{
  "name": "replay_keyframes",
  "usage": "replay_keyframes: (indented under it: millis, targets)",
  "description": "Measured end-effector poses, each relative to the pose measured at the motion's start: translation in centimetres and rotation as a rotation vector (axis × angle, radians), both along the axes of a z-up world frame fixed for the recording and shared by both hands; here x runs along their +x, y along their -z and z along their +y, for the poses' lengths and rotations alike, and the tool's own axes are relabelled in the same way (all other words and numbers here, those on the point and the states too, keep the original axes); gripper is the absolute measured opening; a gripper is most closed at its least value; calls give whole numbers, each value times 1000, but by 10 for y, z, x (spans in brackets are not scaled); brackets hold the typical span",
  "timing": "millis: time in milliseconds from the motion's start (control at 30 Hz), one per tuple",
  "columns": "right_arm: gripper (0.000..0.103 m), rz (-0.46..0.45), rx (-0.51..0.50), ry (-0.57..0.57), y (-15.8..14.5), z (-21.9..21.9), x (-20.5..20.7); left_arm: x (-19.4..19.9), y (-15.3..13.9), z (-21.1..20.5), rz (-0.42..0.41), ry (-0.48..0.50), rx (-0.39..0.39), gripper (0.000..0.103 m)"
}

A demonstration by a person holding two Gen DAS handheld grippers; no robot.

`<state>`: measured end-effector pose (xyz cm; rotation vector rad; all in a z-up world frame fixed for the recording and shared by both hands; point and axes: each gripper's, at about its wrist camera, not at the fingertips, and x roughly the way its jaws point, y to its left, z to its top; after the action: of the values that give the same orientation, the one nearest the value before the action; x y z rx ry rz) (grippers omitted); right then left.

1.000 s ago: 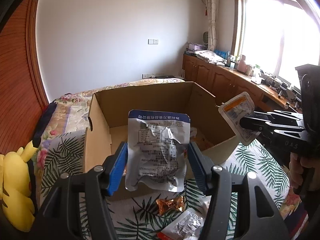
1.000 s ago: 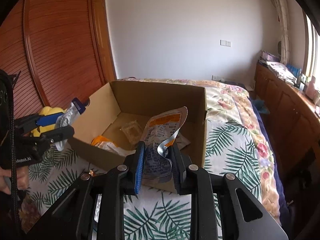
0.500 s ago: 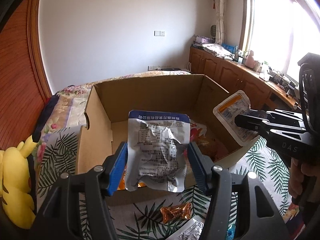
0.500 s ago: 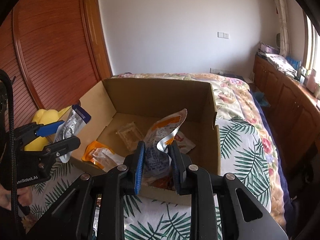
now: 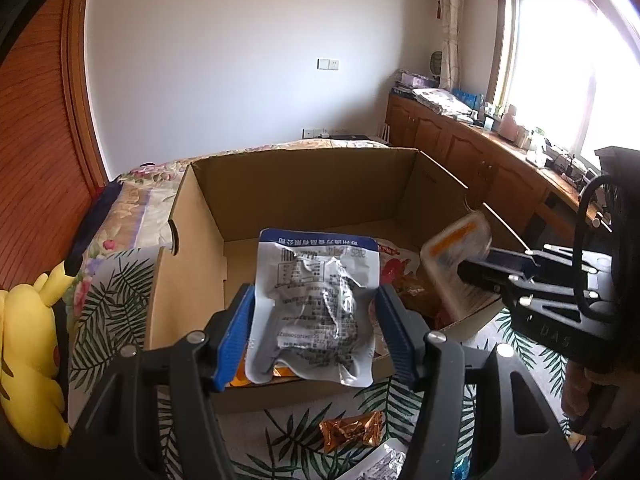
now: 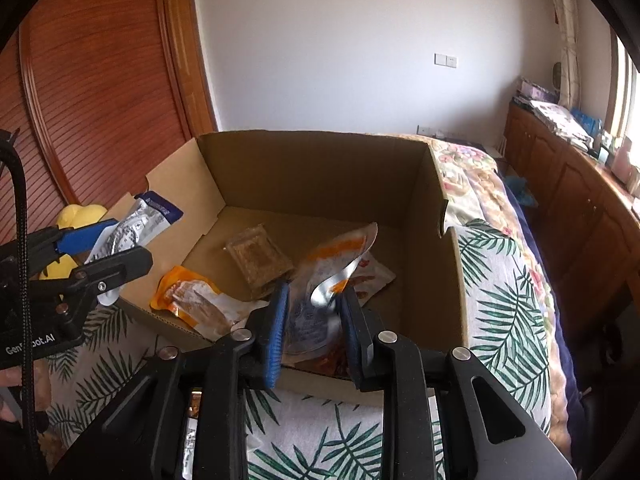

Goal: Organize snacks
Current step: 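Open left tool dropping silver sachet while right tool releases pouch into box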

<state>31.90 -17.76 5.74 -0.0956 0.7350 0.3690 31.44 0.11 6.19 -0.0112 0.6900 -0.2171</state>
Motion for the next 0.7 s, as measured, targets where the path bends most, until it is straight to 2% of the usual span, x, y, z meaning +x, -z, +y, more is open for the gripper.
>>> replay_keyframes:
  millis: [67,333,433,700]
  targets:
    - [37,1,9,-4,-1,1,0,0,0,1,1,-1,-5,61]
    - [37,-23,36,-17,-8,-1,-10,-4,-3,2,-12,1,-2,63]
    - [37,-38,49,-32,-13,-3,-20,-6,-6,2,-36,8,-3,70]
    - [37,-57,66,-79,-19,-5,-44,-17,-13,4,-54,25,-4,71]
